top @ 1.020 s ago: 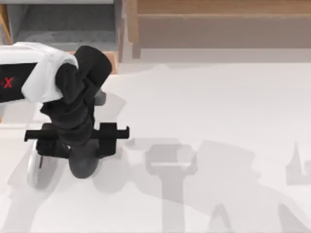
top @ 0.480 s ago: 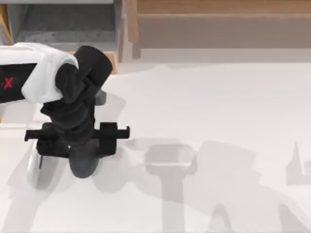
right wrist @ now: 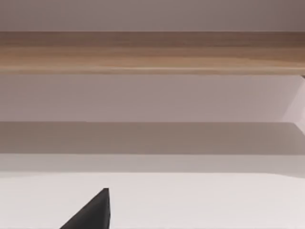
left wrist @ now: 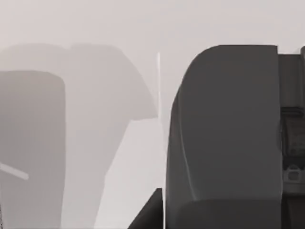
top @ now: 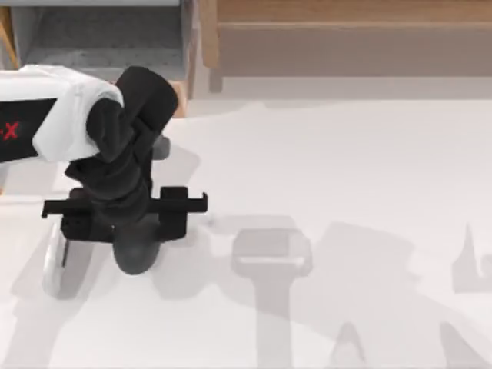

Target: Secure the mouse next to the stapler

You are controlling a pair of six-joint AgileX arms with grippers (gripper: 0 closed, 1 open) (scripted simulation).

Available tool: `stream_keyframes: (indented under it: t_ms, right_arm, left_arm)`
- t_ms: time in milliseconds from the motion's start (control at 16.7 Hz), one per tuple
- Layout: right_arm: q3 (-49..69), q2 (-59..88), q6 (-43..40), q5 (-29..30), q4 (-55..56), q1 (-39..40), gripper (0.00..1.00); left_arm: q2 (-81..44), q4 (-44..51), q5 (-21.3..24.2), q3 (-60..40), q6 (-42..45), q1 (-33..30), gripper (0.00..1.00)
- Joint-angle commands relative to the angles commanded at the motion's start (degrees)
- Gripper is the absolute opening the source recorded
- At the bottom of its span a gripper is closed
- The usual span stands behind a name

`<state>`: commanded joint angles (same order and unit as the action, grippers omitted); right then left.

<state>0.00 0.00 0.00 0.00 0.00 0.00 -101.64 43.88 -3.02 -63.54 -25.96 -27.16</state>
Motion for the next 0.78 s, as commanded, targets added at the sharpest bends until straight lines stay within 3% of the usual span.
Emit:
stream_keyframes:
  t_ms: [780]
  right_arm:
    - [0.0, 0.0, 0.0, 0.0, 0.0, 0.0, 1.0]
  left_arm:
    - [-2.2, -1.5, 0.3, 2.1, 0.2, 0.1, 0.0]
